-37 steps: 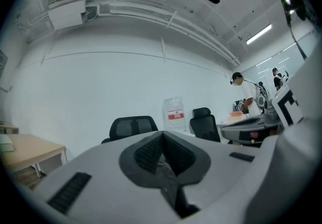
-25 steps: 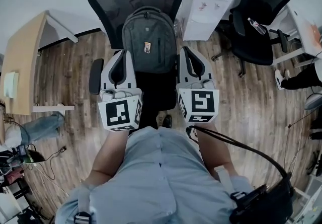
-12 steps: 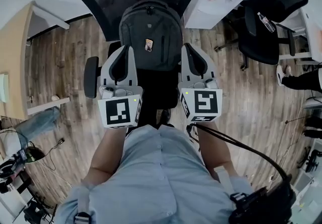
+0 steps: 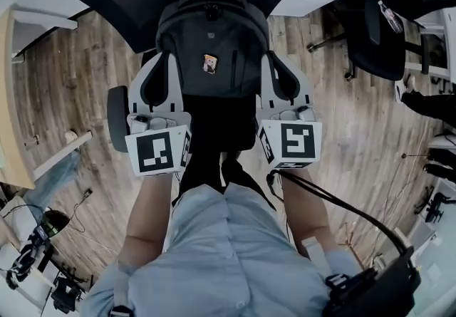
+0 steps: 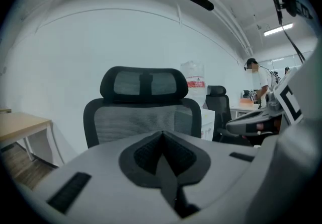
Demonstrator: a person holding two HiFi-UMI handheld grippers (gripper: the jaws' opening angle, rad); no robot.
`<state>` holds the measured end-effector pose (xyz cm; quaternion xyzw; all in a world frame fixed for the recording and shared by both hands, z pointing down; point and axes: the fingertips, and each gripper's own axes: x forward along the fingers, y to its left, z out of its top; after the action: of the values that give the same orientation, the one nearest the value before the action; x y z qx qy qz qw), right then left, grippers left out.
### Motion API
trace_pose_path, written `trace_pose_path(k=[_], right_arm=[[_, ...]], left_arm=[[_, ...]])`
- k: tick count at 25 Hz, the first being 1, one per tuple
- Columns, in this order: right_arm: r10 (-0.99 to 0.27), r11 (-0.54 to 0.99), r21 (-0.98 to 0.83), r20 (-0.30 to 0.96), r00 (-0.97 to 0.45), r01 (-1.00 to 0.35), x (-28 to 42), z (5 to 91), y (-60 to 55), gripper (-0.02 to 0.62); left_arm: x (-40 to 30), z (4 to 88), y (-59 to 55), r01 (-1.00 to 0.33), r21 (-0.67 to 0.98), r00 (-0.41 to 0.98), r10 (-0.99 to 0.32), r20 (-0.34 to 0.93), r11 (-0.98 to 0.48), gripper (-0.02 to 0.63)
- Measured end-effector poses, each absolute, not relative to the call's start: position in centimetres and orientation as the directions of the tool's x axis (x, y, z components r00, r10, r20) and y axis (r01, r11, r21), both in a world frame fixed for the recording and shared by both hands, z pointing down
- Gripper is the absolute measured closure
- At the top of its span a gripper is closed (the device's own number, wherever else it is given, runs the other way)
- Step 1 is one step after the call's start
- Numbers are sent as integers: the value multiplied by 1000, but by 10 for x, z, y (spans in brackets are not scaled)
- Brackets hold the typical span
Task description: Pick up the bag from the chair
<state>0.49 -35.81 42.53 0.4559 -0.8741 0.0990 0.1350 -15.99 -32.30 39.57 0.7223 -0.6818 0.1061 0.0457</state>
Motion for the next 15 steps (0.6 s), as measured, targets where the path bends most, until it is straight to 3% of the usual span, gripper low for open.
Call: trace_pose_path(k=[9,12,15], right_arm=[[-764,555,-37,372,-527,-831,-24,482,-401,580],[-744,571,-46,393,-540,-820,-25,494,-405,383],[-714,598,-44,426,-556,-800,-28,508,-404,300]], left_arm=[[-193,452,-379,-994,-40,90,-968,235,-102,602],[-184,463,-388,-986,-35,151,-957,247,-165,387],[-183,477,-392,-977,-36,194,-942,275,-212,275]])
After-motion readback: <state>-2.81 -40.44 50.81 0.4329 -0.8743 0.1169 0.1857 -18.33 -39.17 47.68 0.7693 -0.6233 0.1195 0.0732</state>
